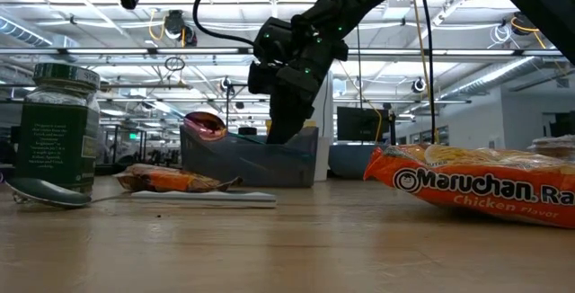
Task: Pick & Place Food Item
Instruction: Put the top blue spoon into the bottom black bin, then put the green seasoning bottle into the top black bin
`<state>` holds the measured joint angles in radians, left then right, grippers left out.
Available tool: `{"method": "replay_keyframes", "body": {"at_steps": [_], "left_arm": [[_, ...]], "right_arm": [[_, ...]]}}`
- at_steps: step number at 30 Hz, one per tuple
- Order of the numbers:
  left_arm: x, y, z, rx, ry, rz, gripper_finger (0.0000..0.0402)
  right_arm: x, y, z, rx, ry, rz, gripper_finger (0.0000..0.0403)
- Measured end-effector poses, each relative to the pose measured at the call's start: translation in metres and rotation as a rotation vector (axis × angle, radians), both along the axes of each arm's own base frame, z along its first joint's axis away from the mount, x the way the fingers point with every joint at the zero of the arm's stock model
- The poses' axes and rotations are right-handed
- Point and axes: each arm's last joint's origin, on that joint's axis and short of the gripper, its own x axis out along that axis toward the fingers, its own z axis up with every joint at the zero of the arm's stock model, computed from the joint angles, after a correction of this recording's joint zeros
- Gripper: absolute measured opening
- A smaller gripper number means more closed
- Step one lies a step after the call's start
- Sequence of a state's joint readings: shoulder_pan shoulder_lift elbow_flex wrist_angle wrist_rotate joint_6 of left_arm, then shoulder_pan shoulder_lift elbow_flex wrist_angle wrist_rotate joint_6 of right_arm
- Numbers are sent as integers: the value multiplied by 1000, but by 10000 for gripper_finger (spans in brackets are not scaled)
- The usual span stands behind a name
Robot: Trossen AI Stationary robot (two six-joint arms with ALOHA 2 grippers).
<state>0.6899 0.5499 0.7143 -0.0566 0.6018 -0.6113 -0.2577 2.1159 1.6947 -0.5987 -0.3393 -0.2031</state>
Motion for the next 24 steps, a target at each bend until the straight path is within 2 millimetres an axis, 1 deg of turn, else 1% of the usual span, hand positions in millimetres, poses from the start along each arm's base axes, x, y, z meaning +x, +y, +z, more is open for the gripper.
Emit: {"method": "replay_keyframes", "body": {"at_steps": [9,19,24], "left_arm": [[0,0,0,0,0,0,241],[0,0,0,-2,0,-1,241],[0,0,0,-2,0,-1,241]], "right_arm": [[1,1,0,-10,-10,19,9],[3,0,2,-18,-39,20,74],[5,0,3,-20,-60,10,98]]}}
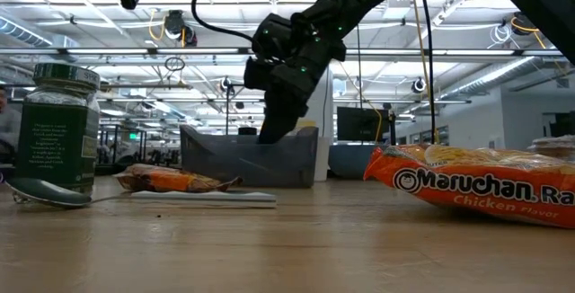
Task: Pick & Place Food Item
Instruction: Put the green seasoning bottle into the top black bin
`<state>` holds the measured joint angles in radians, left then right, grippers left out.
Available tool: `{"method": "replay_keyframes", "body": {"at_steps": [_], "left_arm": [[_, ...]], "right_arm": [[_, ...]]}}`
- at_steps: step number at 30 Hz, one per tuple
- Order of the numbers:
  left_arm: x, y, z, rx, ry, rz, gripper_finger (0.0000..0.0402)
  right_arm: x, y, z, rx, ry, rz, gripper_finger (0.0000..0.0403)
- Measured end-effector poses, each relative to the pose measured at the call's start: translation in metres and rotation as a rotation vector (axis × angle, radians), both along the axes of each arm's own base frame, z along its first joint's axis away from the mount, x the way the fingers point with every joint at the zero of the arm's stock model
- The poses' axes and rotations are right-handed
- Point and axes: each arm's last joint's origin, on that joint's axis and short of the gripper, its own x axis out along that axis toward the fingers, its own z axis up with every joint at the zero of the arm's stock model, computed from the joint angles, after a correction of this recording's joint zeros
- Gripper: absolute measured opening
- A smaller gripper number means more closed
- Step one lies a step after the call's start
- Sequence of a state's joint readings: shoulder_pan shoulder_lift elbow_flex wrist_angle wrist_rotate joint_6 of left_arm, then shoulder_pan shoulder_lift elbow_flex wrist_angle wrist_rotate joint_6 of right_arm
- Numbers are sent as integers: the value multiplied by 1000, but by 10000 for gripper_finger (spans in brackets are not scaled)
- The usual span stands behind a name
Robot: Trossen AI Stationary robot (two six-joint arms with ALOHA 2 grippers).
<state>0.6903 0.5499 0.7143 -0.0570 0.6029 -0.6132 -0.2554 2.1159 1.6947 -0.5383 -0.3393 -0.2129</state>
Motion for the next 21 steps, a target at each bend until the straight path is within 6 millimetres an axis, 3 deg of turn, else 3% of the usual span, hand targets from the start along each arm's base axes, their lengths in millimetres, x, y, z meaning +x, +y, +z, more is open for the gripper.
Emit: {"method": "replay_keyframes", "body": {"at_steps": [11,18,21], "left_arm": [[0,0,-3,-16,23,-2,241],[-1,-1,-1,-22,9,-3,241],[-2,-2,2,-14,3,-4,241]], "right_arm": [[5,-9,6,30,-53,-168,108],[0,-15,37,57,-155,-243,106],[-1,-16,60,57,-264,-259,109]]}}
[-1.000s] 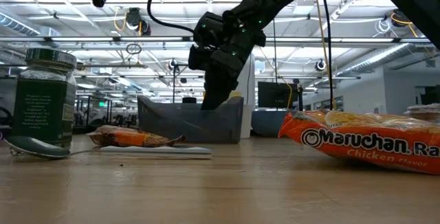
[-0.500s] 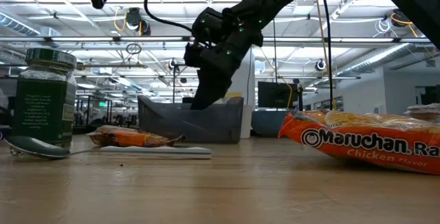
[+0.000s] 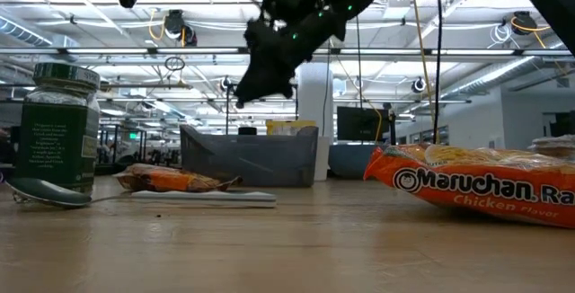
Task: Pick & Place Food Item
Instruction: Put the green seasoning bottle into the top black bin
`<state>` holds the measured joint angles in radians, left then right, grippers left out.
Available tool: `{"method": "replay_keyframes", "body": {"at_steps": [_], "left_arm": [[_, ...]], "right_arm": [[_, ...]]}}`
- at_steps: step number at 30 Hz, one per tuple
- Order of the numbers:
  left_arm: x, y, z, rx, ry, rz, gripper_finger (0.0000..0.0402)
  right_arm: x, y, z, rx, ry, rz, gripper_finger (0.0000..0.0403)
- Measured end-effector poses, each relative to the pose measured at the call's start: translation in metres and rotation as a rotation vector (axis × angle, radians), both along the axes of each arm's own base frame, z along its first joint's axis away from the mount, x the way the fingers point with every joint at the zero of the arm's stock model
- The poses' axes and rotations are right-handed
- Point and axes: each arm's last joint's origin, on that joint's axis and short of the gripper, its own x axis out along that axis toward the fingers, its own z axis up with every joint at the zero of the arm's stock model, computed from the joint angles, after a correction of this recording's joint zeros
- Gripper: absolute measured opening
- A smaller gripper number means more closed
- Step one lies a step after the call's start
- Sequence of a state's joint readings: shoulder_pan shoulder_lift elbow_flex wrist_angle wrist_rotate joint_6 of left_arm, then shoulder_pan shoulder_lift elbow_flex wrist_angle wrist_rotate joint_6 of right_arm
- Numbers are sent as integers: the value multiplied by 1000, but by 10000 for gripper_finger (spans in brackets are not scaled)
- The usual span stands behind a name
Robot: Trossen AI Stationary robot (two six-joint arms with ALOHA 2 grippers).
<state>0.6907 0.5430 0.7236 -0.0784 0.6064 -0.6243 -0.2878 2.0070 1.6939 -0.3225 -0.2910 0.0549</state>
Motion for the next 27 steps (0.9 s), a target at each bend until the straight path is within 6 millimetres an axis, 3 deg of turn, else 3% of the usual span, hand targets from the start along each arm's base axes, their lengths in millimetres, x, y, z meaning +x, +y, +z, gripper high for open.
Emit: {"method": "replay_keyframes", "body": {"at_steps": [6,14,20,27], "left_arm": [[-1,-1,4,18,-9,-11,241],[-1,-2,4,5,-8,-49,241],[-1,-2,7,21,-32,-49,241],[0,-1,15,67,-102,-47,241]], "right_arm": [[-1,0,36,16,-190,-49,137],[-3,1,73,84,-414,-107,214],[0,2,82,85,-519,-102,248],[1,3,90,91,-588,-98,253]]}}
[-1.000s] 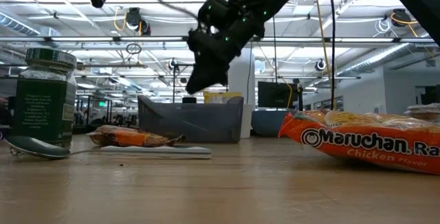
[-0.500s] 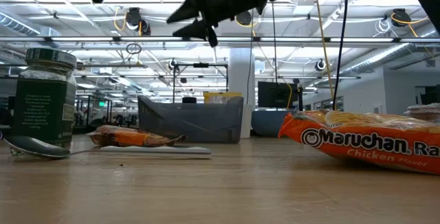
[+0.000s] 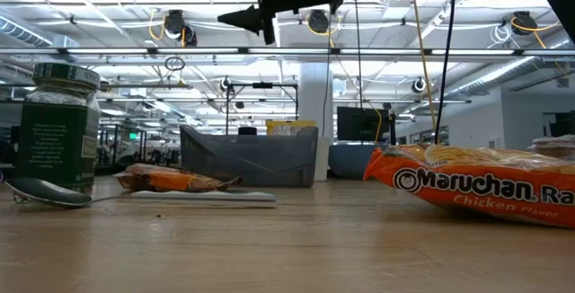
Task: Pick & Place Food Item
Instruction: Put the green seasoning bottle into the top black bin
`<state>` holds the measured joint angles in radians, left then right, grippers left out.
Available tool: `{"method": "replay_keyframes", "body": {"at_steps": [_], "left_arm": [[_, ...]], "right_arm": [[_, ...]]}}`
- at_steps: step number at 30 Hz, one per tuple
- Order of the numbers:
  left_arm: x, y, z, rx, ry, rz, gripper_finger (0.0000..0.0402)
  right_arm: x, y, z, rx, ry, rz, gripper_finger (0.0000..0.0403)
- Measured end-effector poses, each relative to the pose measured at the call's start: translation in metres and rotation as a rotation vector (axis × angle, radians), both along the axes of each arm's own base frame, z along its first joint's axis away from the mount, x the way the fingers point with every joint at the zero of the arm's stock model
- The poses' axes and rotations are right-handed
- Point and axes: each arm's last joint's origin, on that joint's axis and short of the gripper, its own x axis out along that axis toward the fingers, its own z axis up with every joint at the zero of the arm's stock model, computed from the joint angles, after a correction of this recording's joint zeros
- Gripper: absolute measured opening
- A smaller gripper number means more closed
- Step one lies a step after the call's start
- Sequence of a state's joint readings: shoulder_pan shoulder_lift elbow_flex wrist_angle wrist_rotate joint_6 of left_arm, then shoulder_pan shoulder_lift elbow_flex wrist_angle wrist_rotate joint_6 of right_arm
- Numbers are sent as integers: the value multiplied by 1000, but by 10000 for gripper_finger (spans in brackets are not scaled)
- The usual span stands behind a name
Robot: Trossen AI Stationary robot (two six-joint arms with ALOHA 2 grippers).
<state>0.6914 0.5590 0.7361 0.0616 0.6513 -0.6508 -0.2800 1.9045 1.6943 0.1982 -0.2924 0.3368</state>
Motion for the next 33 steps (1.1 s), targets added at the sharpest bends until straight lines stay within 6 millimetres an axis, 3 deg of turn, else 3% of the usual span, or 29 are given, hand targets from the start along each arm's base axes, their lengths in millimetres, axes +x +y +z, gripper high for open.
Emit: {"method": "replay_keyframes", "body": {"at_steps": [9,13,20,25,29,33], "left_arm": [[3,2,4,55,-32,-6,241],[-2,-2,5,67,-41,-15,241],[-18,-13,21,109,186,101,241],[-32,-21,32,152,274,201,241],[-41,-27,31,159,247,225,241],[-49,-32,22,124,230,264,241]], "right_arm": [[0,0,5,-14,-44,-1,254],[-10,3,22,-91,-78,-19,254],[-56,14,69,-332,-8,-150,254],[-95,23,98,-389,45,-173,254],[-117,28,106,-386,113,-215,254],[-132,34,101,-373,117,-278,254]]}}
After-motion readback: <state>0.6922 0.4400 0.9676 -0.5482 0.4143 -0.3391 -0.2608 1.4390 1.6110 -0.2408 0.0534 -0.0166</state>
